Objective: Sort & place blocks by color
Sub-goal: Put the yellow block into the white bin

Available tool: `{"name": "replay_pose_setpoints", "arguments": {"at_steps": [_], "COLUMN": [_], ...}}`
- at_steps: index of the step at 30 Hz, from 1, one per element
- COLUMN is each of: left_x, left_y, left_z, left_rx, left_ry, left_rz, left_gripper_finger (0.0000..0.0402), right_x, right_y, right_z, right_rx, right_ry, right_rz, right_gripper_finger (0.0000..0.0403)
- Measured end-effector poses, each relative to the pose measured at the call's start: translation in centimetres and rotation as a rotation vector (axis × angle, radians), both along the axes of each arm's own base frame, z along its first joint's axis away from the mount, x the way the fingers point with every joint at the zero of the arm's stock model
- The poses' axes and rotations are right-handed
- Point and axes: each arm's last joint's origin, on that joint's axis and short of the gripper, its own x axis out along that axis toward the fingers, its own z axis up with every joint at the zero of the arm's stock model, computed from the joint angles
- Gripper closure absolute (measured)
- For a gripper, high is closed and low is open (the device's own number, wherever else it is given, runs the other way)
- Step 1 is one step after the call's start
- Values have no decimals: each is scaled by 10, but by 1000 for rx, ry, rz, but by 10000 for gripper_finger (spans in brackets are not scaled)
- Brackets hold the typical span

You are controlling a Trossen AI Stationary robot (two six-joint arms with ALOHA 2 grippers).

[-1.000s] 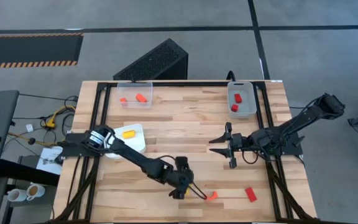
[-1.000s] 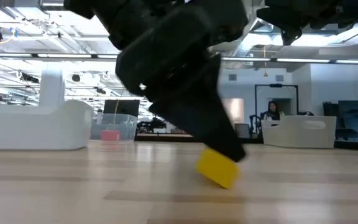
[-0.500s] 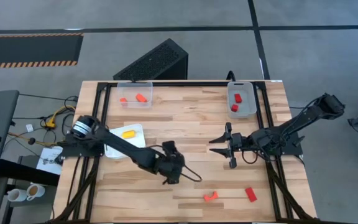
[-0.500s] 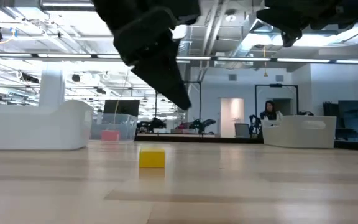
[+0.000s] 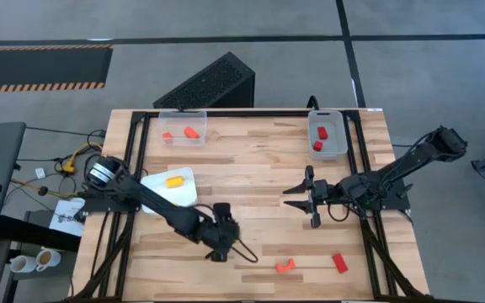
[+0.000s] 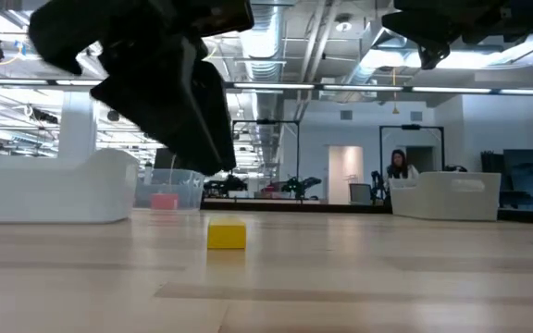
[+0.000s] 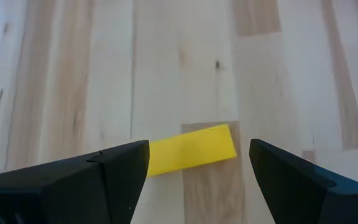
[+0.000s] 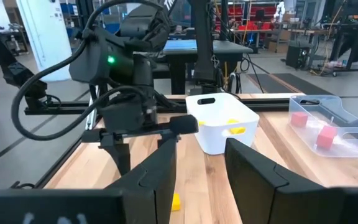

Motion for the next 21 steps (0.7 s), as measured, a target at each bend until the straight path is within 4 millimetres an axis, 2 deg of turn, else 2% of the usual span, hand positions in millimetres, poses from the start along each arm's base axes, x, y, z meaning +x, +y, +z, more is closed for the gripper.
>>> {"name": "replay_pose_setpoints", "arguments": {"at_steps": [6,13,21], "left_x": [1,9,15], "left_y": [-1,-2,28], "left_z": [-1,5,1], "left_rx": [45,214,132], "left_ry": [11,-20,79], "left_rz": [-104,-458,-604], "left_gripper_finger": [138,138,146], "right_x": [0,0,0], "right_y": [0,0,0], "right_z": [0,0,0], "right_rx": [8,12,13], "right_ry": [-1,-4,-1], "right_rz": [0,0,0], "right_gripper_finger": [244,244,244]}}
